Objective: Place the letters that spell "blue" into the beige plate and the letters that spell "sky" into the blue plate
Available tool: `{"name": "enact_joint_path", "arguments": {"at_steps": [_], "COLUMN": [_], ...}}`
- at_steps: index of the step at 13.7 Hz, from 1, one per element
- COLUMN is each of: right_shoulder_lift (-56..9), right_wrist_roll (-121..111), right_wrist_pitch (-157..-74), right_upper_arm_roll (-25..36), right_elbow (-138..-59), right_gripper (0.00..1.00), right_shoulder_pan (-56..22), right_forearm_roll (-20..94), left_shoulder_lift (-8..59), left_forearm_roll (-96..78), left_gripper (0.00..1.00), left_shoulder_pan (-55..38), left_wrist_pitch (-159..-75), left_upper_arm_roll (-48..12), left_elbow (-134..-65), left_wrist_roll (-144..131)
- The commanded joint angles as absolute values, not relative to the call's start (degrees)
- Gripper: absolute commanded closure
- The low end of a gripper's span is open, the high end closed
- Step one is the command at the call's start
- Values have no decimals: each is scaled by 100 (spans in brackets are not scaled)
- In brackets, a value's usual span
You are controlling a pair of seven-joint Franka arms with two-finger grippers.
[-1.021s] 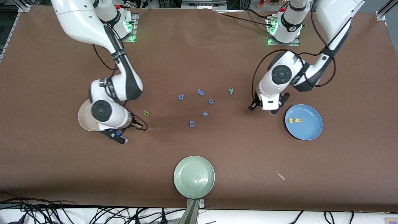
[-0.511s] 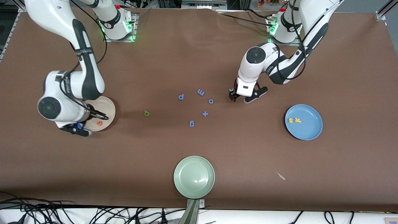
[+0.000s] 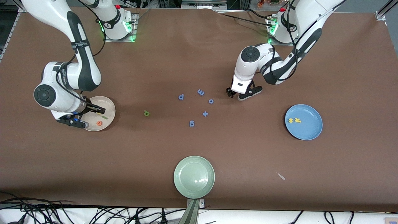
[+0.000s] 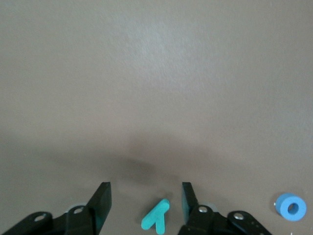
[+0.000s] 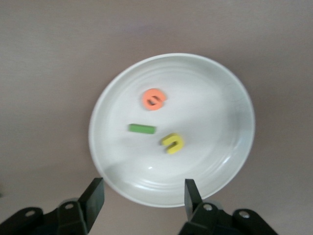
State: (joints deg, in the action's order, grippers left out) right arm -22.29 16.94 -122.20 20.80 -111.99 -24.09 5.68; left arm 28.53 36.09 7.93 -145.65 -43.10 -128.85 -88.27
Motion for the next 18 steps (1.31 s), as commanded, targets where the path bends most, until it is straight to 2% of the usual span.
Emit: {"name": "enact_joint_path", "arguments": {"at_steps": [1,4,8,18], "right_shoulder_lift": [-2161,-2495,-2794,-2839], "right_wrist_roll": [2712,3180,3831,3770], "right_wrist_pitch": [-12216,-12768,-13280,-13350], "right_upper_arm_roll": [1549,1179,1143,1187], "right_elbow": [-11163,-11021,-11004,-11127], "right_gripper": [25,25,25,25], "right_shoulder_pan": [-2452,-2539,-3040,-3059], "right_forearm_roll": [816,1536,1538,1213], "left_shoulder_lift": [2979,2997,3120,3234], "left_forearm_roll": [3806,3806,3999,3999], "left_gripper": [36,43,59,59], "left_shoulder_pan": [677,650,659,545], "left_wrist_pitch": [-14607,-14607,-14607,-14607], "left_upper_arm_roll": [-4342,-4342,-4324,-4307], "left_elbow": [-12876,-12876,-12867,-12814], "left_wrist_roll": [-8798,-8798,-8798,-8868]}}
